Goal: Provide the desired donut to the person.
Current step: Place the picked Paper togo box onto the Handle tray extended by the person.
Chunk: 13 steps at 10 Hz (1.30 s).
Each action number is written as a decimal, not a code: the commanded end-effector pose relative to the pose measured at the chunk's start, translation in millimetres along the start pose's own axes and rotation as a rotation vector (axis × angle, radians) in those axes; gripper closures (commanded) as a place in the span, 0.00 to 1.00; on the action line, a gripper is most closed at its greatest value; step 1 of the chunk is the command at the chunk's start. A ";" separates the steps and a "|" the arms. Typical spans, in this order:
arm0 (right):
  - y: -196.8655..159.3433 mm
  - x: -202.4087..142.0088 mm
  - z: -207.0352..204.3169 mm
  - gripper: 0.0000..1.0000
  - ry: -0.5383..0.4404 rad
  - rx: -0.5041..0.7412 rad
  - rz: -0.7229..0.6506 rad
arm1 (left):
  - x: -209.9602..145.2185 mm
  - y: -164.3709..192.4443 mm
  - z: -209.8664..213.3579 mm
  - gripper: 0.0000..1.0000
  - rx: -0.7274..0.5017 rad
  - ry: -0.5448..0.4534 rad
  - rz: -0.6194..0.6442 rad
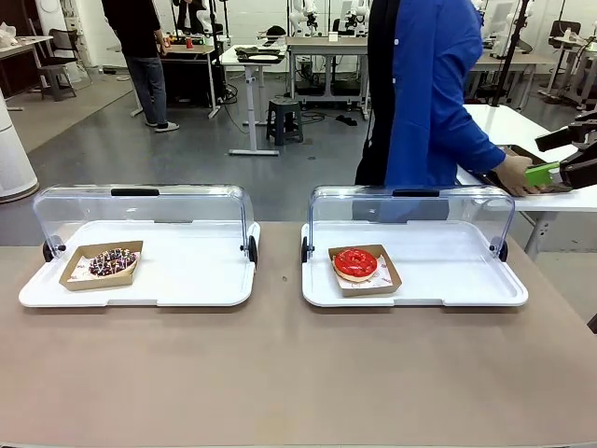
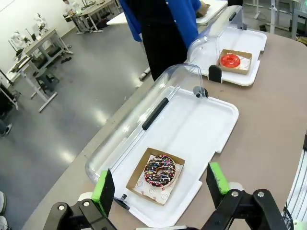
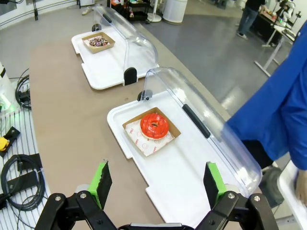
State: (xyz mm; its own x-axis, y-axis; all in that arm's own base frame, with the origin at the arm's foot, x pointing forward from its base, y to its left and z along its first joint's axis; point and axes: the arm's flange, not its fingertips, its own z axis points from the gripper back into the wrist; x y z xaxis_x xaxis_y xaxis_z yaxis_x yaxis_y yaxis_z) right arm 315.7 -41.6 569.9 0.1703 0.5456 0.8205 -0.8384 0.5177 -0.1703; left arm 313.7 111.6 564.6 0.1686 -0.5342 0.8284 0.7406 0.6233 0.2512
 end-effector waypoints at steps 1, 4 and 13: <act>0.4 -0.2 -1.2 0.00 -0.012 0.008 0.001 | -30.3 -49.6 -20.3 0.00 -0.006 -0.041 -0.029; 0.4 -0.2 -1.2 0.00 -0.012 0.008 0.001 | 1.3 -1.6 -4.2 0.00 -0.014 -0.005 -0.002; 0.4 -0.2 -1.2 0.00 -0.012 0.008 0.001 | 1.3 -1.6 -4.2 0.00 -0.014 -0.005 -0.002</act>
State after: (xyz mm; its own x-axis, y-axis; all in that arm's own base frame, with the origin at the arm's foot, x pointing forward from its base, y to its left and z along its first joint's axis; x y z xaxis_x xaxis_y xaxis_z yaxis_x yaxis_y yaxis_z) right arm 315.7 -41.6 569.9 0.1703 0.5457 0.8205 -0.8384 0.5177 -0.1703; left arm 314.9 107.8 562.5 0.1689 -0.5308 0.8305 0.7538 0.6124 0.2381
